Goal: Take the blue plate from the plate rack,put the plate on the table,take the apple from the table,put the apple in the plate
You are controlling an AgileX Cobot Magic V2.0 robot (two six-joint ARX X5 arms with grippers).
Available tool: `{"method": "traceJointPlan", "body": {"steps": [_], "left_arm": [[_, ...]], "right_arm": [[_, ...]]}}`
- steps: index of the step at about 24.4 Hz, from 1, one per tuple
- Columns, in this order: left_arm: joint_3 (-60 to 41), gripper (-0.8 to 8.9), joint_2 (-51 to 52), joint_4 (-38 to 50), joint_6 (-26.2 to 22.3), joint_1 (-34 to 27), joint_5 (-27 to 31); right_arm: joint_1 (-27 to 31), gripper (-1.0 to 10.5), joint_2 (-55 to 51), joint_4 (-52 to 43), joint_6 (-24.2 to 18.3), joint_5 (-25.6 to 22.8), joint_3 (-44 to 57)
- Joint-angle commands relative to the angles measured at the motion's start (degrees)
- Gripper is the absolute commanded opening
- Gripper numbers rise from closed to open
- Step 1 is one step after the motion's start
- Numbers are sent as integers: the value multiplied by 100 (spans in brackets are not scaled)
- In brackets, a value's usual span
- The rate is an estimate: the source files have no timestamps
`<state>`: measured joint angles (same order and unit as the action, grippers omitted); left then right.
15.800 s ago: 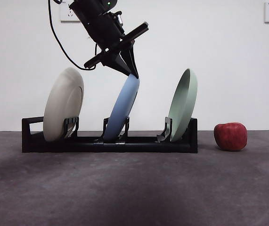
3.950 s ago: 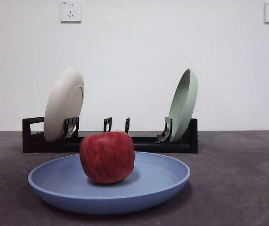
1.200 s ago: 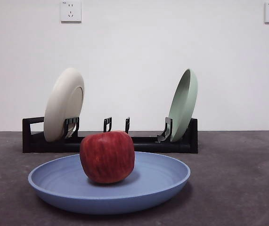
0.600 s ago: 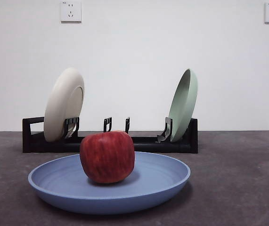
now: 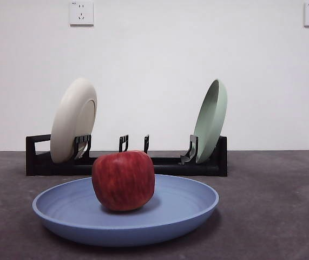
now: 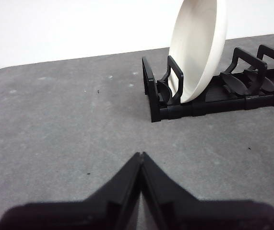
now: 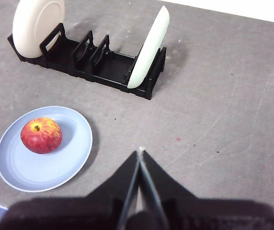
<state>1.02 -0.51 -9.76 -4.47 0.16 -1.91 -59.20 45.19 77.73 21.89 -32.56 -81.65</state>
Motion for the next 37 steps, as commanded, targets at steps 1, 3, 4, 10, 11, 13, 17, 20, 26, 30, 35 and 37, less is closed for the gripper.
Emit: {"method": "traceJointPlan", "body": {"steps": [1, 3, 4, 10, 11, 13, 17, 20, 26, 30, 35, 37], "left_arm": [[-59, -3, -2, 28, 39, -13, 15], [-59, -3, -2, 28, 42, -13, 15], [-59, -3, -2, 28, 39, -13, 15], [-59, -3, -11, 28, 42, -13, 0], [-59, -3, -20, 28, 39, -13, 0], [-59, -3, -31, 28, 42, -13, 0], [-59, -3, -31, 28, 39, -13, 0], [-59, -3, -31, 28, 42, -13, 0], [-59, -3, -33, 28, 42, -13, 0], [-59, -3, -39, 28, 42, -13, 0], [-59, -3, -39, 28, 39, -13, 0], [-59, -3, -39, 28, 39, -13, 0]], "right_arm": [[-4, 1, 2, 116, 42, -7, -15], [-2, 1, 2, 116, -210, -122, -15], [83, 1, -2, 87, -402, -354, 2], [2319, 1, -817, -2614, -2549, 931, 1764], [2820, 1, -1106, -3414, -2896, 1561, 2385], [3652, 1, -1606, -4769, -3392, 2570, 3543], [4809, 1, -2328, -5998, -3388, 3585, 5045], [5305, 1, -2621, -6402, -3386, 3622, 5687], [5928, 1, -3095, -7042, -3388, 3620, 6752], [6205, 1, -3458, -7370, -3383, 3617, 7346], [6306, 1, -4107, -7399, -3298, 3403, 7908], [6306, 1, -4334, -7416, -3075, 3198, 8089]]}}
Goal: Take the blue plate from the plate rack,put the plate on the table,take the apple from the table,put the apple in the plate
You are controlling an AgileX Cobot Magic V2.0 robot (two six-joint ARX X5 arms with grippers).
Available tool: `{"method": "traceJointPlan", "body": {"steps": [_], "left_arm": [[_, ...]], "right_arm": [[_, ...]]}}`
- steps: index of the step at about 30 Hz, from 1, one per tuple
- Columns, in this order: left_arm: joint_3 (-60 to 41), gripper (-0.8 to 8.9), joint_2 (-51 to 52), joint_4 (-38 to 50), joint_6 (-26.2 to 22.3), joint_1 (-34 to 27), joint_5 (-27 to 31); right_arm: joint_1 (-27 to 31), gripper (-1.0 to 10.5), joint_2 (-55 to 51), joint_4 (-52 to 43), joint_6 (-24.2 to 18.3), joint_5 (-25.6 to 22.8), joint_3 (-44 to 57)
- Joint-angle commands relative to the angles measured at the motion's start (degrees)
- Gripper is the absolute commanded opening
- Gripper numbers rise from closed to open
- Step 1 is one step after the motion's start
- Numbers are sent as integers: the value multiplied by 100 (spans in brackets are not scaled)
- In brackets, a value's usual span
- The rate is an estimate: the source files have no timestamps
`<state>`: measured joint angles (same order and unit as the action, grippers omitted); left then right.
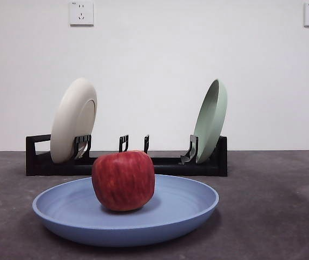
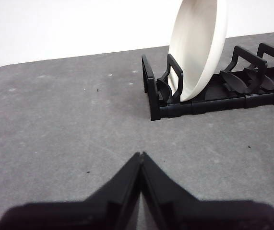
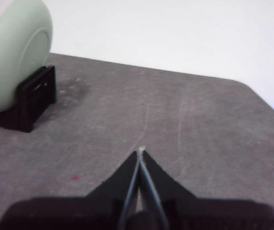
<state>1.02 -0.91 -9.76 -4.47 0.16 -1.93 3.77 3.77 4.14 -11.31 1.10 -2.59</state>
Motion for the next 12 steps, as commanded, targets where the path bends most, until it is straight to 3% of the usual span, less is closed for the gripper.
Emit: {"method": "traceJointPlan", "body": {"steps": [1, 12], "left_arm": [[-59, -3, 0, 28, 42, -13, 2], [-59, -3, -2, 33, 42, -13, 2]], "right_arm": [[9, 1, -275, 83, 280, -238, 177], [-7, 1, -334, 680, 577, -284, 177]]}}
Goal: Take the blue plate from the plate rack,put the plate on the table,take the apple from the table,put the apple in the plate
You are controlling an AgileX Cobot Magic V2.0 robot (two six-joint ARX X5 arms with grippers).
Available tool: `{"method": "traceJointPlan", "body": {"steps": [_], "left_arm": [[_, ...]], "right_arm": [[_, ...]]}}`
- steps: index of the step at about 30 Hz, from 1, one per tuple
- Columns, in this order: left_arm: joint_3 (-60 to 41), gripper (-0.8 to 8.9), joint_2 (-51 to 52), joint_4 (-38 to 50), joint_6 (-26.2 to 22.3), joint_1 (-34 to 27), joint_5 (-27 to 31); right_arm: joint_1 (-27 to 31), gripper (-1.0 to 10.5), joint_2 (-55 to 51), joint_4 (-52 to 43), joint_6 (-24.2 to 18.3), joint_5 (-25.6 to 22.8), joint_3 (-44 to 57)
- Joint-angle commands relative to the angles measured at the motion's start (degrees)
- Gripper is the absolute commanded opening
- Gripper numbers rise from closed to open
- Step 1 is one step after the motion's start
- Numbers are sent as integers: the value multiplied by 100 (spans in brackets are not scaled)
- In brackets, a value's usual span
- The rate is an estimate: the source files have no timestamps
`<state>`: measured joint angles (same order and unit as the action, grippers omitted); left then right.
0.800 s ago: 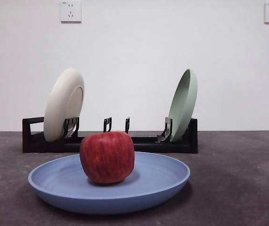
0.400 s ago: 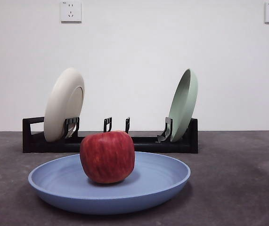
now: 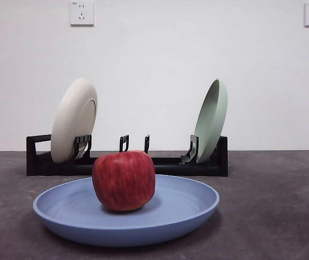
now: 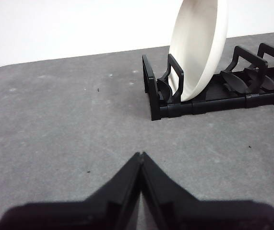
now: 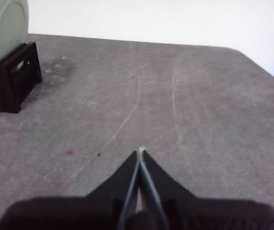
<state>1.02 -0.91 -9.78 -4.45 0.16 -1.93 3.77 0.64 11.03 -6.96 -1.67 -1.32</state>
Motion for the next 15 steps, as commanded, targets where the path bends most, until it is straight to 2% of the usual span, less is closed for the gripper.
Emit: {"method": "traceJointPlan", "body": {"steps": [1, 5, 15], "left_arm": [[-59, -3, -4, 35, 39, -13, 2], [-59, -3, -4, 37, 39, -13, 2], [-59, -3, -4, 37, 39, -13, 0]], "right_arm": [[-7, 1, -22, -9, 142, -9, 50], [-7, 1, -22, -33, 264, -7, 50], [-4, 1, -7, -35, 271, -11, 50]]}}
